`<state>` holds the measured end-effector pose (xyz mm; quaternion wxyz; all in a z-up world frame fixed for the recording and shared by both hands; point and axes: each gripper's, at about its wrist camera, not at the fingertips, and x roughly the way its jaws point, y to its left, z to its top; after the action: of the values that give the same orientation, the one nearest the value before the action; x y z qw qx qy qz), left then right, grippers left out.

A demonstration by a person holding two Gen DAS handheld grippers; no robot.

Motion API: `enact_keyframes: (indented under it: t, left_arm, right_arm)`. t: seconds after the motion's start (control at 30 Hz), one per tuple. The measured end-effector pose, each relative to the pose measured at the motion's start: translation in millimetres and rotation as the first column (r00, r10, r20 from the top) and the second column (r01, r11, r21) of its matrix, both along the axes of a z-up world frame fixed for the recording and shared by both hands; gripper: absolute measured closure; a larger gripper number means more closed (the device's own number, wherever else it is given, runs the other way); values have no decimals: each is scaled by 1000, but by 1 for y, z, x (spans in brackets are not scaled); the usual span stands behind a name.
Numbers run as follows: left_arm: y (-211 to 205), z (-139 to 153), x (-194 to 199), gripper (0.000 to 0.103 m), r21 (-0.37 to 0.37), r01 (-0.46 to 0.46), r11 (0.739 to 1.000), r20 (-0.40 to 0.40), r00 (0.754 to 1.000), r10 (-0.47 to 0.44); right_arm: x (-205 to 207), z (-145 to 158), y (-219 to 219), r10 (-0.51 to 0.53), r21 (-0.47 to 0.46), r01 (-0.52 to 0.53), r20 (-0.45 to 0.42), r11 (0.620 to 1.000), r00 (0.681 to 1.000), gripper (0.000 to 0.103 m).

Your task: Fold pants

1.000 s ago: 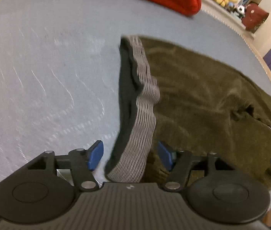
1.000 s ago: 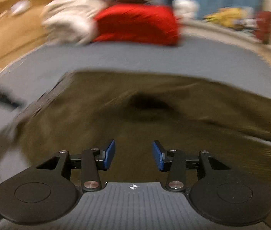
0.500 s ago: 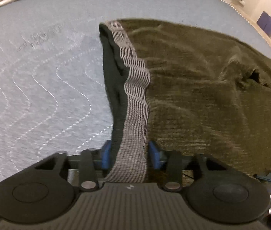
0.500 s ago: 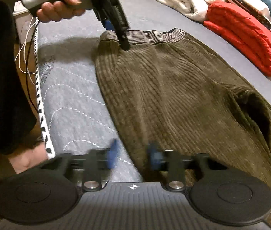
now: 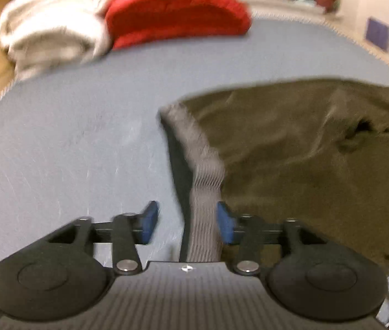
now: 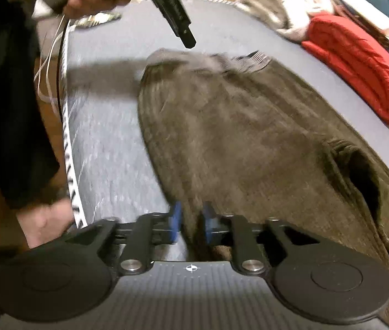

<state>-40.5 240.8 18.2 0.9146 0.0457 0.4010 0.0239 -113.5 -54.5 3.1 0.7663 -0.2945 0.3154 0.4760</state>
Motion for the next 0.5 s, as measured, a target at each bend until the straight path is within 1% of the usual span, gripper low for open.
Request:
enact_keyframes:
  t: [0.03, 0.07, 0.1, 0.13, 0.17, 0.2, 0.23, 0.27, 0.3, 0.33, 0.37, 0.4, 0.43, 0.47, 0.5]
  left_arm:
    - [-8, 6, -3, 41, -24, 62, 998, 33, 998, -61]
    - [-14, 8, -4, 41, -40, 111, 993, 47, 993, -109]
    - [-24, 9, -5, 41, -52, 164, 985, 48, 986, -162]
    - [-31, 6, -4, 41, -59, 194, 979, 34, 981, -193]
    - [-37, -1, 0, 41, -71, 222, 972, -8, 975, -223]
    - [-41, -10, 5, 41, -73, 228, 971, -62, 971, -233]
    - [-45, -27, 14, 40, -54, 220, 974, -165, 960, -226]
    - [-49, -43, 18, 39, -20, 220, 975, -247, 944, -218]
    - [-54, -57, 21, 36, 35, 240, 970, -305, 927, -218]
    - [-61, -59, 21, 32, 84, 267, 960, -285, 930, -233]
    - [-65, -57, 21, 30, 108, 273, 956, -267, 934, -236]
    - [-67, -53, 23, 30, 108, 273, 956, -246, 939, -240]
    - [-66, -47, 25, 30, 86, 263, 961, -227, 944, -238]
    - [-65, -41, 26, 29, 69, 247, 967, -198, 953, -229]
    - [-65, -33, 28, 23, 57, 234, 971, -159, 962, -222]
  right_arm:
    - [4, 6, -3, -29, 35, 29, -9, 999, 1000, 42]
    - [7, 11, -6, -62, 67, 63, -15, 996, 998, 32]
    - [11, 16, -8, -94, 98, 96, -25, 991, 995, 32]
    - [16, 19, -11, -121, 123, 127, -50, 984, 991, 32]
    - [20, 19, -13, -142, 138, 151, -73, 979, 987, 32]
    - [25, 18, -14, -163, 146, 175, -89, 974, 983, 32]
    - [28, 15, -14, -185, 142, 198, -99, 970, 978, 32]
    - [31, 11, -14, -207, 128, 219, -105, 967, 973, 32]
    - [34, 5, -13, -231, 103, 242, -109, 965, 967, 32]
    - [38, -2, -11, -265, 60, 272, -110, 960, 958, 32]
    - [42, -11, -10, -300, 3, 302, -106, 953, 948, 32]
    - [45, -18, -9, -328, -49, 325, -99, 945, 939, 32]
    - [47, -22, -12, -349, -65, 344, -98, 937, 932, 32]
    - [49, -20, -15, -357, -46, 354, -113, 934, 927, 32]
    - [52, -15, -18, -365, -16, 366, -130, 930, 922, 32]
